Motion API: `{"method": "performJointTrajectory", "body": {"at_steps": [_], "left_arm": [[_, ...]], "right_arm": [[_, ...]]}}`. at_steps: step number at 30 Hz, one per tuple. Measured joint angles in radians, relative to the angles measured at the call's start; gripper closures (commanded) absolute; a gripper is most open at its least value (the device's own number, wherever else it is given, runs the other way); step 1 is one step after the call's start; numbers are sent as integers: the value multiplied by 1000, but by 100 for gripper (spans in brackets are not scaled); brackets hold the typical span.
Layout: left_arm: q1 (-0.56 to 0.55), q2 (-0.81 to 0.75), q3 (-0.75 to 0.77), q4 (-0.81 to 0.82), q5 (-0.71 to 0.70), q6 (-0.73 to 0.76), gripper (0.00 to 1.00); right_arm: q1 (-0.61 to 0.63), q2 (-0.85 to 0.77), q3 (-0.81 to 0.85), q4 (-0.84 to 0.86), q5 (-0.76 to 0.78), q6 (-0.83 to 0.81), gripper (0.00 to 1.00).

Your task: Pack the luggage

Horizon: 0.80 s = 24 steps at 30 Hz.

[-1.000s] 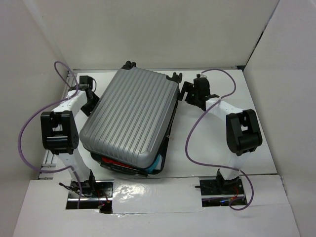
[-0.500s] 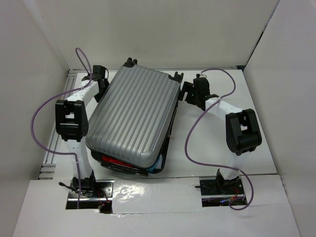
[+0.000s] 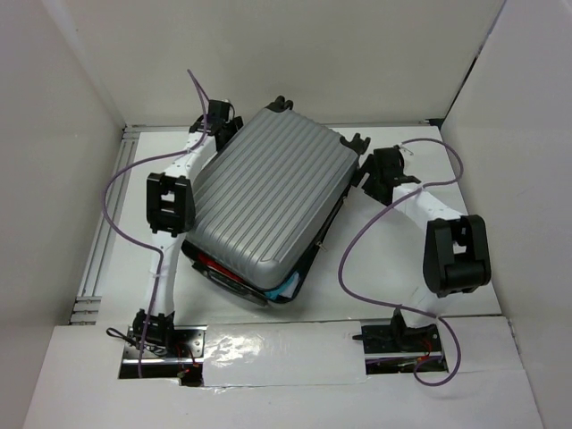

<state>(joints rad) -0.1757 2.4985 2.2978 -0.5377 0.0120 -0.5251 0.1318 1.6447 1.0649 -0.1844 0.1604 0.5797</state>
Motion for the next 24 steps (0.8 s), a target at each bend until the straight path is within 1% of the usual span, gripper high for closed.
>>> {"method": "performJointTrajectory", "body": {"at_steps": [3,6,7,8,10,12,14,18,24], "left_arm": [[-23,42,46,56,40,-2,28],[-51,58,56,108,62,-1,22],[-61,67,69,113,64,-2,13],[-72,74,80,124,64,1,9],[-86,75,85,142,60,-2,9],[-89,74,91,147,64,-1,2],[-80,58,86,148,56,-2,0],[-32,-50,51,122,40,-6,0],[115,-355,33,81,-10,-2,0]], "right_arm": [[-4,-59,-35,-69,76,77,7],[-2,-169,-108,-121,113,137,6],[0,-220,-132,-148,126,151,5],[3,-264,-147,-175,141,159,5],[4,-334,-159,-227,167,159,5],[4,-372,-159,-255,183,154,5],[4,-387,-159,-265,184,150,5],[6,-392,-160,-269,169,152,5],[12,-440,-175,-277,162,155,4]]}}
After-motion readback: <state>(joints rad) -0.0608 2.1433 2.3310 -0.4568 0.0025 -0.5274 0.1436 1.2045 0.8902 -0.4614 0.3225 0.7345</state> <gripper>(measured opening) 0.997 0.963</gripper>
